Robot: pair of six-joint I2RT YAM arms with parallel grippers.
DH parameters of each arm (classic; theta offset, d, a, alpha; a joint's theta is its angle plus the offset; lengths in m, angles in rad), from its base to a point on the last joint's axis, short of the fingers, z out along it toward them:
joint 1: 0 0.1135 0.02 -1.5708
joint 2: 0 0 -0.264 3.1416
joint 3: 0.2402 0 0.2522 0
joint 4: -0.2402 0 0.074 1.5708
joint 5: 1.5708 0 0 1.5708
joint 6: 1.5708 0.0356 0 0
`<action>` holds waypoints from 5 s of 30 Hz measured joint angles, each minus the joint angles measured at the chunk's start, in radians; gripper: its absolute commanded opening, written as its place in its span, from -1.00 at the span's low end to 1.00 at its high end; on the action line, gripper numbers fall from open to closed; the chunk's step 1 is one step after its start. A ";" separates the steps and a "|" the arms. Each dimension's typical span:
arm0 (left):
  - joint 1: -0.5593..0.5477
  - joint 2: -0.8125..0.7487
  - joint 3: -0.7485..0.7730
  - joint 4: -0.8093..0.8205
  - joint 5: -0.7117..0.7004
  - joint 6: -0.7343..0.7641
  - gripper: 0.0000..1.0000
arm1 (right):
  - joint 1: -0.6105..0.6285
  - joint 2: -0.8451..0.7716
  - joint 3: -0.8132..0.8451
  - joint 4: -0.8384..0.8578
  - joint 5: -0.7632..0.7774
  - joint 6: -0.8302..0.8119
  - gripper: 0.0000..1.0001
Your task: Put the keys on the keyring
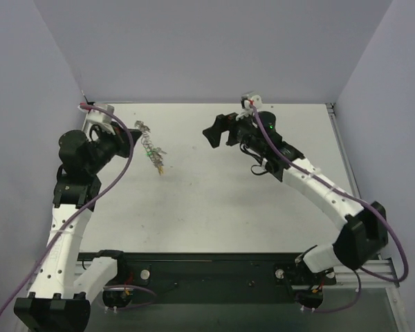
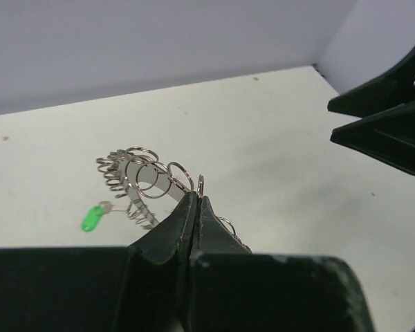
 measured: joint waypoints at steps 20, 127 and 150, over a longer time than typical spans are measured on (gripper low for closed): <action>0.194 -0.016 0.044 -0.101 -0.315 -0.022 -1.00 | 0.095 1.072 0.983 -0.267 -0.010 0.210 0.80; 0.190 -0.130 -0.100 -0.052 -0.237 0.014 -1.00 | 0.246 1.076 0.871 -0.484 0.117 0.350 -0.15; 0.185 -0.130 -0.101 -0.048 -0.215 0.031 -1.00 | 0.285 1.111 0.931 -0.460 0.346 0.217 -0.13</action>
